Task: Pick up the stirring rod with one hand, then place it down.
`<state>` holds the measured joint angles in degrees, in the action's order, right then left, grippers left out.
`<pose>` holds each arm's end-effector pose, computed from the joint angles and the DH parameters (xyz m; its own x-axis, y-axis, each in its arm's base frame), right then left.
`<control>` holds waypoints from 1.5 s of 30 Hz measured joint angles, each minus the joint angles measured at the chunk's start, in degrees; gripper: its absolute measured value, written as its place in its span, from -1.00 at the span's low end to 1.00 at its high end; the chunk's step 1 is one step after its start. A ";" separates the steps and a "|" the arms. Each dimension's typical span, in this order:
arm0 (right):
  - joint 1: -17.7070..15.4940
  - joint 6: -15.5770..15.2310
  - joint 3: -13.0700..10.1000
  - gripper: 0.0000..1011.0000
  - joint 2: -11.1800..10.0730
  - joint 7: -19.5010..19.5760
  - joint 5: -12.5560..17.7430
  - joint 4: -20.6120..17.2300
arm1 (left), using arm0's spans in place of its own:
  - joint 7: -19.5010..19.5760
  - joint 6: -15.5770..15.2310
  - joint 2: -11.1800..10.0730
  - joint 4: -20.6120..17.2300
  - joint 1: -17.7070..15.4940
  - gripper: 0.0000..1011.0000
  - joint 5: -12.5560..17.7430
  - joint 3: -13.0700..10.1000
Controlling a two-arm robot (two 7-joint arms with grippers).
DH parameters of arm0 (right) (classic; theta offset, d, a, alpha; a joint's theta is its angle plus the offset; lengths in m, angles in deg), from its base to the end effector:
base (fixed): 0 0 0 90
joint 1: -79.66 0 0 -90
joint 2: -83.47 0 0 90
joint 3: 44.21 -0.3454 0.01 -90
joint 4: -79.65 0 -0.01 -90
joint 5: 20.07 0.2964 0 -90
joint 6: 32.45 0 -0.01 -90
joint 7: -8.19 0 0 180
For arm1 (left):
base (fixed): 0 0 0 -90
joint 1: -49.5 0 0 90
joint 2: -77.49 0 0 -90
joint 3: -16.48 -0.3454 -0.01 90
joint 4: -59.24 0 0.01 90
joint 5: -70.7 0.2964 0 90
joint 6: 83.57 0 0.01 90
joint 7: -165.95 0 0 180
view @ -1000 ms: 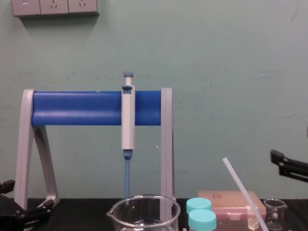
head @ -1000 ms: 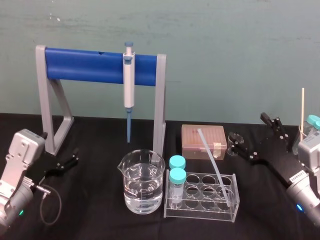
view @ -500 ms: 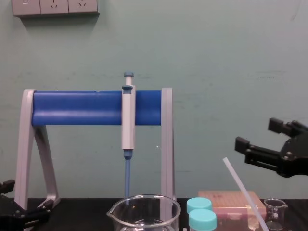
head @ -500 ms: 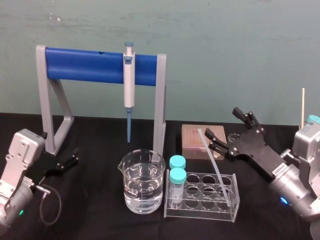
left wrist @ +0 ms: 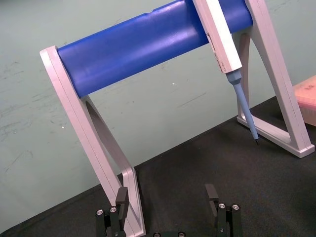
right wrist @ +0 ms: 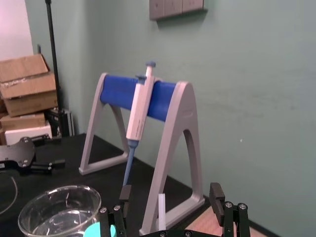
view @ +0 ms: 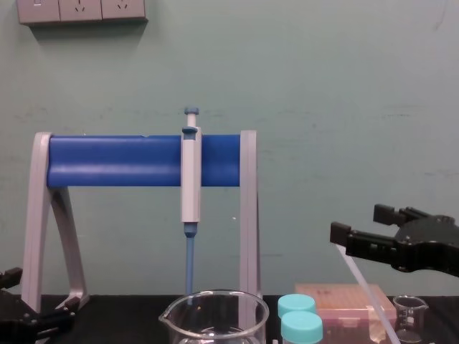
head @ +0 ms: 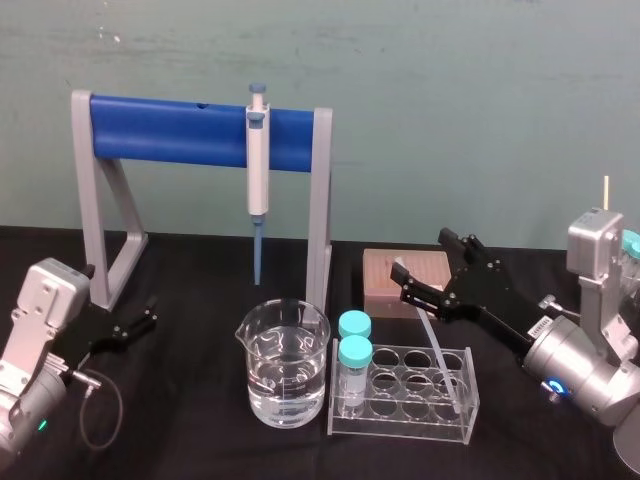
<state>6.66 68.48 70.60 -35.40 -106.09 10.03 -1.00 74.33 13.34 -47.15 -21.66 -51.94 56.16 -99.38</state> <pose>0.3917 -0.0813 -0.3150 0.6520 -0.7522 0.0955 0.7464 0.6589 0.0938 0.3555 0.1174 -0.3445 0.2922 0.8803 0.3738 -0.9553 0.2874 0.0700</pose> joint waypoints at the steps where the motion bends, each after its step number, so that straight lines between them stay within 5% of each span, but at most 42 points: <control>1: 0.31 -1.13 0.00 0.98 0.09 -0.22 0.02 0.23 | 0.00 0.00 0.00 0.00 0.00 0.98 0.00 0.00; 20: 2.72 -8.12 0.47 0.98 2.16 -2.72 -2.27 4.90 | 0.00 0.00 0.00 0.00 0.00 0.98 0.00 0.00; 45: 2.81 -8.93 0.19 0.97 2.88 -3.25 -3.55 5.70 | 0.00 0.00 0.00 0.00 0.00 0.98 0.00 0.00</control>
<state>9.47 59.55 70.79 -32.52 -109.34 6.48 4.70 74.33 13.34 -47.15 -21.66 -51.93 56.16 -99.38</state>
